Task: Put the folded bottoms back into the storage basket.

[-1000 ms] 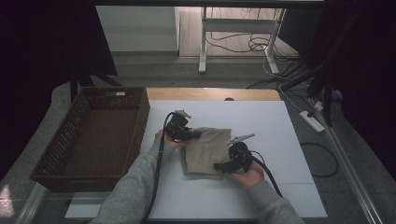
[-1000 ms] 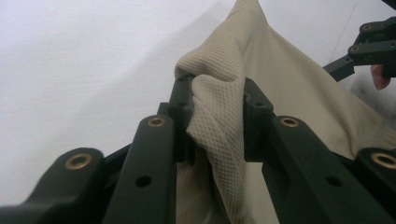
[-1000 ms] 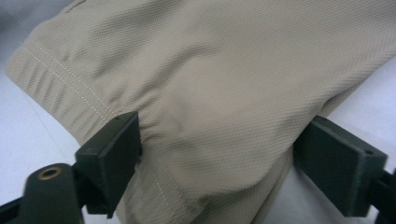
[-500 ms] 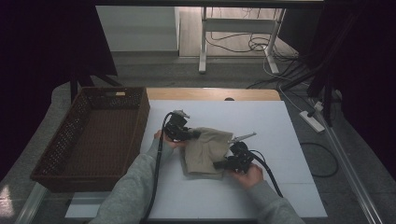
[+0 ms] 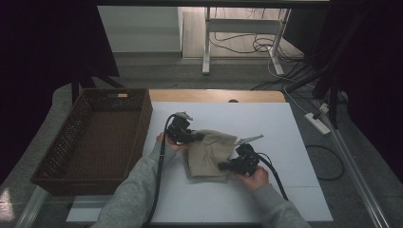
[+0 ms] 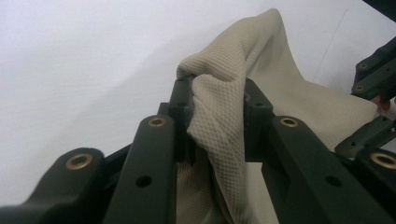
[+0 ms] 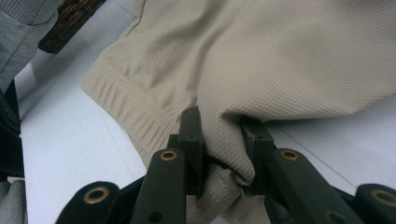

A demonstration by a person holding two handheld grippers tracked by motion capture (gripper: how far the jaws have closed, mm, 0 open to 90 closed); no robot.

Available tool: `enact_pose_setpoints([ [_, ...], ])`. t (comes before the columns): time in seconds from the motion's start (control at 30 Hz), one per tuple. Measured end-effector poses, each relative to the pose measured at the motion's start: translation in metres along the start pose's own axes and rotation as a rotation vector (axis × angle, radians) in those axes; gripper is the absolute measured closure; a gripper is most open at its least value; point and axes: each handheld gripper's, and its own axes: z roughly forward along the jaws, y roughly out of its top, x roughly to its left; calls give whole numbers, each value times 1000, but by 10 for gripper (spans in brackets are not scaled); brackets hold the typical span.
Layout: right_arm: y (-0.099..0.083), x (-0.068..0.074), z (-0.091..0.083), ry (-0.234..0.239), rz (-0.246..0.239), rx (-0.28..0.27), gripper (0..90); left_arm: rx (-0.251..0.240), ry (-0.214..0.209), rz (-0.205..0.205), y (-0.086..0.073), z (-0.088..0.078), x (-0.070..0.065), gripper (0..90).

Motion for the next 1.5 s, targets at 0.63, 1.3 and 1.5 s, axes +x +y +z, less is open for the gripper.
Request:
enact_pose_setpoints([
  [0.63,4,6,-16,19,-48,-103,744,-45,2,26,10,-15,-10,714],
  [1.3,6,12,-26,-5,-75,-161,745,-73,2,45,19,-26,-17,714],
  [1.5,7,14,-28,-15,-90,-172,745,-77,4,49,22,-29,-19,714],
])
